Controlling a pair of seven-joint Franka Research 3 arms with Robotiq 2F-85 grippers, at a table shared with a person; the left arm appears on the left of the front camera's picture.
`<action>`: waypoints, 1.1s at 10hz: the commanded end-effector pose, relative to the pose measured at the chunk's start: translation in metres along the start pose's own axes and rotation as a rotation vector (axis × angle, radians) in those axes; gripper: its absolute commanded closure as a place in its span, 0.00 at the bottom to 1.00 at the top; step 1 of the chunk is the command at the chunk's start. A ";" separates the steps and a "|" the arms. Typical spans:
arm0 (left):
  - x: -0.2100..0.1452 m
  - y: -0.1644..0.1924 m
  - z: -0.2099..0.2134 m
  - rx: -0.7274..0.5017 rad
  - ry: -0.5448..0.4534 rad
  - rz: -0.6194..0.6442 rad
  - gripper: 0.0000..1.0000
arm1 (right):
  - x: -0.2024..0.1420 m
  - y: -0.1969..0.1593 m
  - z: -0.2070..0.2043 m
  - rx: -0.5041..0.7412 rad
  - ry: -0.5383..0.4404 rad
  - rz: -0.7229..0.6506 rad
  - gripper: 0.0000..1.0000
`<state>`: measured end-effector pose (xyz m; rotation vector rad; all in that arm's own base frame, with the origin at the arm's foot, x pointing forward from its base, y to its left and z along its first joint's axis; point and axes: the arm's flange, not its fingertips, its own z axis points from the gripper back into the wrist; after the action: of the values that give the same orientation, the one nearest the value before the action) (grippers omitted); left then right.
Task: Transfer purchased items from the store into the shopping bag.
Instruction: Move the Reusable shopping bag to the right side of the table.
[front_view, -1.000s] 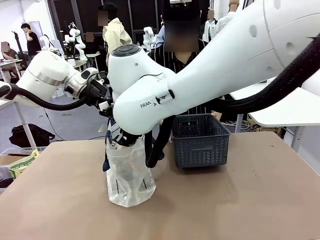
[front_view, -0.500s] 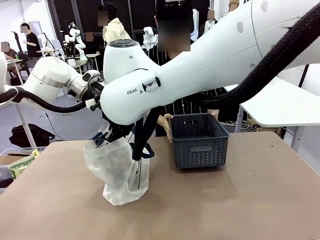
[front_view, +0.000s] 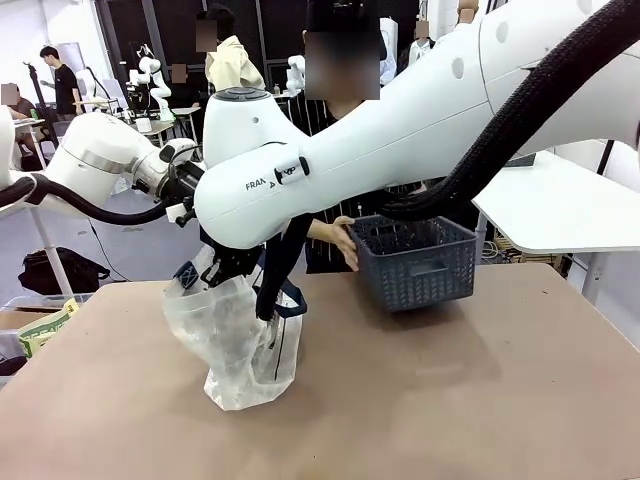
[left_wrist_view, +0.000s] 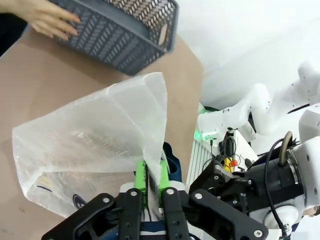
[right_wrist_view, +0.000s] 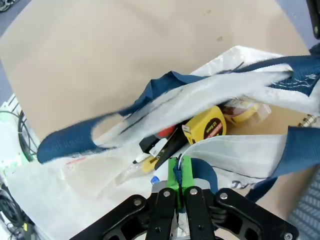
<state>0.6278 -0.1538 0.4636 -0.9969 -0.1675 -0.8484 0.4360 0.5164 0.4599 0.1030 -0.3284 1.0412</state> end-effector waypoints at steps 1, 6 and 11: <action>0.007 0.003 0.005 -0.062 -0.009 -0.031 0.50 | 0.009 -0.003 -0.001 0.025 -0.002 0.014 1.00; 0.010 0.017 0.003 -0.242 -0.030 -0.168 0.41 | 0.012 -0.002 -0.004 0.030 -0.001 0.009 1.00; 0.025 0.013 -0.008 -0.138 0.049 -0.095 0.41 | 0.029 0.010 -0.005 0.011 0.011 0.038 1.00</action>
<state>0.6450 -0.1623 0.4579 -1.1560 -0.1320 -0.9962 0.4388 0.5352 0.4637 0.1064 -0.3130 1.0540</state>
